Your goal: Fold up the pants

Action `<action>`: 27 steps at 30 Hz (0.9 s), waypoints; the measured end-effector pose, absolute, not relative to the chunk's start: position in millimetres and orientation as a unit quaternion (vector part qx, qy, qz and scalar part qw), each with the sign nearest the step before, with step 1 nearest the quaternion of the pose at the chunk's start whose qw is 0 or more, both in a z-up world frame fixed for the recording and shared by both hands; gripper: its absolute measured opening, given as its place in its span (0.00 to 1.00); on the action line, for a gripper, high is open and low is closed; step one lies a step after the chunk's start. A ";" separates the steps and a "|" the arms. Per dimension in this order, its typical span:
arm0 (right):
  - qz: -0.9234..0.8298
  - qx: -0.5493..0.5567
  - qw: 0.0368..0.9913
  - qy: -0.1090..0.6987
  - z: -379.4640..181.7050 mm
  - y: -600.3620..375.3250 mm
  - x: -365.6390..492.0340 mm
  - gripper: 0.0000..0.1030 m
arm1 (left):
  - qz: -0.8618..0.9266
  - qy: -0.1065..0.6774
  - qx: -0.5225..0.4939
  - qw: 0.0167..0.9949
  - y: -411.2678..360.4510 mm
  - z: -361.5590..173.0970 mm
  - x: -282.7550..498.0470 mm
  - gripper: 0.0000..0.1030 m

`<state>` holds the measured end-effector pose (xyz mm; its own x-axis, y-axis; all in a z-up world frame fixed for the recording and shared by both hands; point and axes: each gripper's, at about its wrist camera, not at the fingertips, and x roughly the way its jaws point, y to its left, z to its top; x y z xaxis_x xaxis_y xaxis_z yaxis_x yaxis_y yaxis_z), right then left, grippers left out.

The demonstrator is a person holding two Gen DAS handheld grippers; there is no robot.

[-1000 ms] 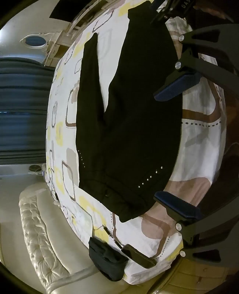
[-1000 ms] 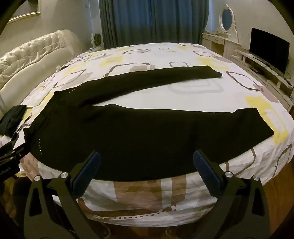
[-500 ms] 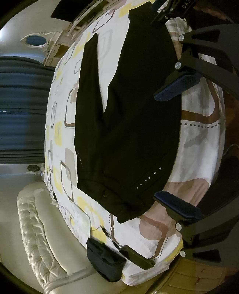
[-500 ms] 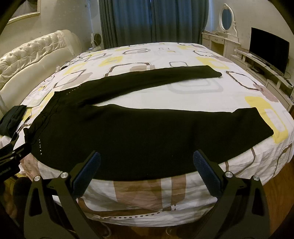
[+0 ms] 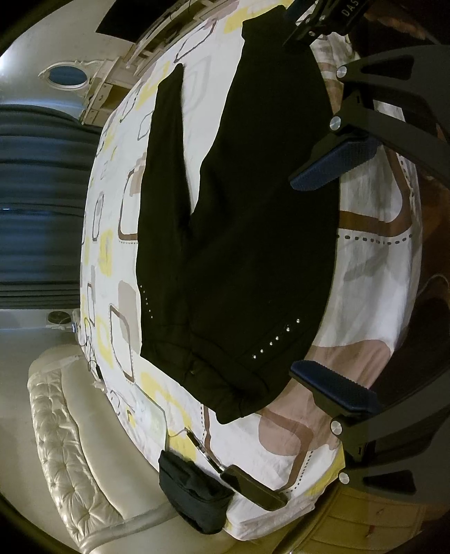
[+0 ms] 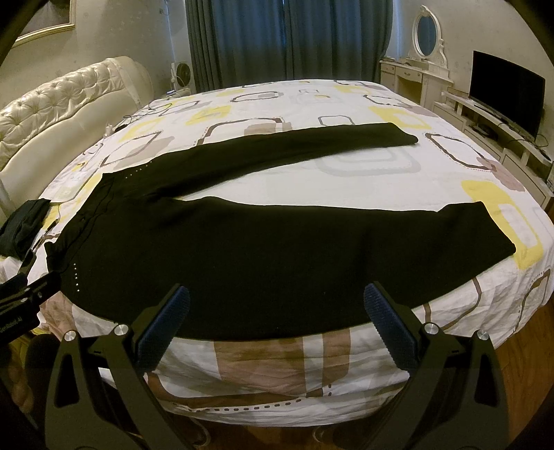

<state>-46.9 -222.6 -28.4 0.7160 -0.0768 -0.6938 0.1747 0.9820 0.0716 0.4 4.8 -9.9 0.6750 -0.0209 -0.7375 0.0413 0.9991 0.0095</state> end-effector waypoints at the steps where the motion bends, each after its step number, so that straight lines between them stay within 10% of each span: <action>1: -0.068 0.067 0.924 0.371 -28.3 -222.6 -46.9 0.98 | -0.017 0.403 0.012 0.915 4.9 -9.8 0.4 0.95; 27: -0.067 0.069 0.923 0.372 -27.9 -219.8 -48.3 0.98 | -0.020 0.414 0.008 0.910 3.0 -11.9 -2.1 0.95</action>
<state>-48.3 -219.8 -27.9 0.7134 -0.0729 -0.6970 0.1760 0.9813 0.0775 -2.1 3.0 -11.9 0.6566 -0.0286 -0.7537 0.0425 0.9991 -0.0009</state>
